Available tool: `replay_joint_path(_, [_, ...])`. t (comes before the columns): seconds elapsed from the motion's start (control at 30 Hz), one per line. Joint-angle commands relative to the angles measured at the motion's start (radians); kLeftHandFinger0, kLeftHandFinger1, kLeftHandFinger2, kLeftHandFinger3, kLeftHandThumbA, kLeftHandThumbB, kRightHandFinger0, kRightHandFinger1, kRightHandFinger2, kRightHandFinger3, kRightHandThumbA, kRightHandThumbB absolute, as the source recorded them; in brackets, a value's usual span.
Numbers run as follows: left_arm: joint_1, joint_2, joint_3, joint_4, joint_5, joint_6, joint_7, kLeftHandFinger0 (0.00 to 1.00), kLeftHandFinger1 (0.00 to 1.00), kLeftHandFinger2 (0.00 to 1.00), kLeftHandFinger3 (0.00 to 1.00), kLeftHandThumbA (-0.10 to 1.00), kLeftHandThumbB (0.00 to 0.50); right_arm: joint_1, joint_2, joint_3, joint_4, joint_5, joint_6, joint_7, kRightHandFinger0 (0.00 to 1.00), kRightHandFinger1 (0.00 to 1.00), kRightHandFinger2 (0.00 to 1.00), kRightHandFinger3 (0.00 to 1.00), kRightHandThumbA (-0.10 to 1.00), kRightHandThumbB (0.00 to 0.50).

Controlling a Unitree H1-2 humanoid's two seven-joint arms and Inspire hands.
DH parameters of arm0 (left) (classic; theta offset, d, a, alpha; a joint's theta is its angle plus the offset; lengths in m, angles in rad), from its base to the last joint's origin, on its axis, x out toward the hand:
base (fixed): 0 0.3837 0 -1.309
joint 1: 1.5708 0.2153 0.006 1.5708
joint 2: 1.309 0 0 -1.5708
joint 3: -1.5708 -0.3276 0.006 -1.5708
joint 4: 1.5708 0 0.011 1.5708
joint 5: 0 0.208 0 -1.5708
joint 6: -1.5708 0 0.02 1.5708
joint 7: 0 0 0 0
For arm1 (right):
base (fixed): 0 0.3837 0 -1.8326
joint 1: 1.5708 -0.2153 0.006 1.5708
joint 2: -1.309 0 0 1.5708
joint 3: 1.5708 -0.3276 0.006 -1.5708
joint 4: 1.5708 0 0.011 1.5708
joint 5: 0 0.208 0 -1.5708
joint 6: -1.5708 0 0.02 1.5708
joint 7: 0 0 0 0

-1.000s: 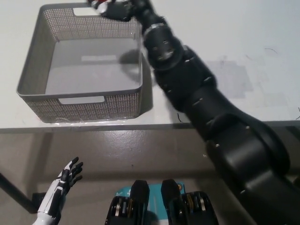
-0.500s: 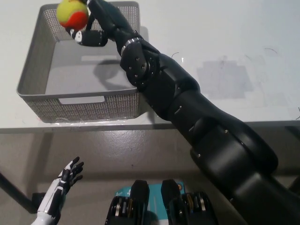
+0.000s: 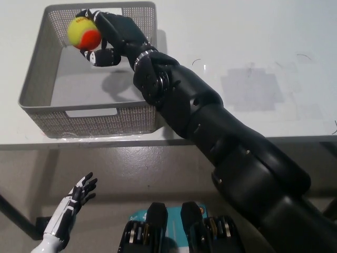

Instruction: Use the right hand to pick up a tennis ball and put it into a container on the left side

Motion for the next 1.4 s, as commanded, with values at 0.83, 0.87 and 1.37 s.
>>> replay_joint_path(0.83, [-0.026,0.032,-0.01,-0.031,0.007,0.005,-0.022,1.0,1.0,1.0,1.0,1.0,0.338,-0.078,-0.071,-0.022,-0.025,-0.014,0.154,0.238,1.0,1.0,1.0,1.0,1.0,0.5])
replay_joint_path(0.87, [-0.027,0.032,-0.009,-0.03,0.005,0.007,-0.023,1.0,1.0,1.0,1.0,1.0,0.34,-0.081,-0.08,-0.035,-0.031,-0.004,0.149,0.247,1.0,1.0,1.0,1.0,1.0,0.5])
replay_joint_path(1.37, [-0.033,0.038,-0.011,0.001,-0.001,-0.016,-0.035,1.0,1.0,1.0,1.0,1.0,0.317,0.072,-0.316,-0.368,-0.624,0.214,0.135,0.314,1.0,1.0,1.0,1.0,1.0,0.428])
